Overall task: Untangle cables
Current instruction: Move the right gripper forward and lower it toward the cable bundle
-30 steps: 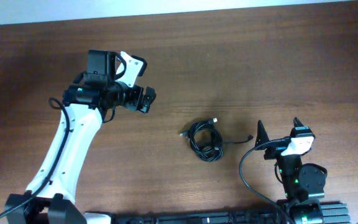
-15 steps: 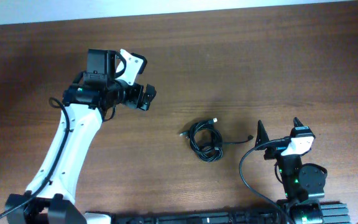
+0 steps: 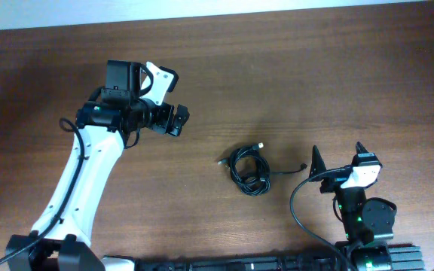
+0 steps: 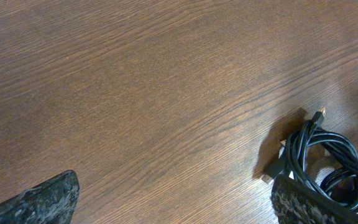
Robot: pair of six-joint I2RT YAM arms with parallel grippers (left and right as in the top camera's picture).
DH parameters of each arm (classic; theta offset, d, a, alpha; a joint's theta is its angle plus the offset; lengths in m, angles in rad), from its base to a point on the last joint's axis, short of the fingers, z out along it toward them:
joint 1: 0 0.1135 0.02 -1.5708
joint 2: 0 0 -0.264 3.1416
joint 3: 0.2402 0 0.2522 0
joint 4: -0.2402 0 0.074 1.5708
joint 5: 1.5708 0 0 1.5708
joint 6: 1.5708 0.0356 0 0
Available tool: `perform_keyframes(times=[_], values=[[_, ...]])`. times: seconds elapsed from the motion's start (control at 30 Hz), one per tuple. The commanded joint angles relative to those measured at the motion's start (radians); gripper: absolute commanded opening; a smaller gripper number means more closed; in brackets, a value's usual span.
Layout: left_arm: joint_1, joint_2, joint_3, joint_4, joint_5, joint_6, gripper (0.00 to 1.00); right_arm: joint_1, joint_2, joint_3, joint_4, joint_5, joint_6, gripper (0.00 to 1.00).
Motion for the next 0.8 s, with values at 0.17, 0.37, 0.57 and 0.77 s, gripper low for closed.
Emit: perform_keyframes(times=[0.17, 0.37, 0.57, 0.77], values=[[0.000, 0.005, 0.019, -0.008, 0.016, 0.008, 0.99, -0.006, -0.008, 0.016, 0.119, -0.130, 0.008, 0.99], [0.000, 0.005, 0.019, -0.003, 0.016, 0.008, 0.99, -0.006, -0.008, 0.094, 0.058, -0.148, 0.137, 0.99], [0.000, 0.005, 0.019, -0.003, 0.016, 0.008, 0.99, -0.006, 0.009, 0.220, -0.162, -0.149, 0.140, 0.99], [0.000, 0.005, 0.019, 0.000, 0.016, -0.002, 0.99, -0.006, 0.135, 0.375, -0.343, -0.154, 0.140, 0.99]])
